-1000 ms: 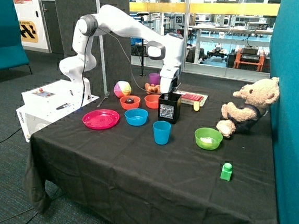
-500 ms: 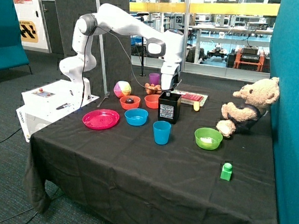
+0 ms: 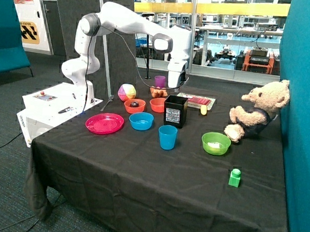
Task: Throw away the rubbish paper
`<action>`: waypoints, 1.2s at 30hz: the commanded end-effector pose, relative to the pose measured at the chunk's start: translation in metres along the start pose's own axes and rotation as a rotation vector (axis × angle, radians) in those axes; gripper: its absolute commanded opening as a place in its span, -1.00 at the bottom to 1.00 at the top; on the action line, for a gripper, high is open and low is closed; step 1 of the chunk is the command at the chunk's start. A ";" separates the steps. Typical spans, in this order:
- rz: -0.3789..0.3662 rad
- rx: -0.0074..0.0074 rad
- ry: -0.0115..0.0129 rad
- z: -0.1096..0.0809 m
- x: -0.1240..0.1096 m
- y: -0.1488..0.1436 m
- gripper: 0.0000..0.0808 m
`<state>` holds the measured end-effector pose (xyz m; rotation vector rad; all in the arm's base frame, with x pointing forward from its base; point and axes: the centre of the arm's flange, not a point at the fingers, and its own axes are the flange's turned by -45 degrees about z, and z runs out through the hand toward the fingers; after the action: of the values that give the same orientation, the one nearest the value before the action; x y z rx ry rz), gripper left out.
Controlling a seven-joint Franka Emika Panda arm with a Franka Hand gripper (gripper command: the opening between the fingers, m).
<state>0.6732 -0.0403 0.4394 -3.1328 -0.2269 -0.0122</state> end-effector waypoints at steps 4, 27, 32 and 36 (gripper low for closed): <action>0.014 -0.0001 -0.0078 -0.014 -0.023 0.011 -1.00; 0.004 -0.0001 -0.0078 -0.015 -0.035 0.030 -1.00; -0.002 0.0000 -0.0078 -0.012 -0.034 0.032 -1.00; 0.000 0.0000 -0.0078 -0.011 -0.032 0.030 -1.00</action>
<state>0.6414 -0.0745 0.4531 -3.1348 -0.2206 -0.0053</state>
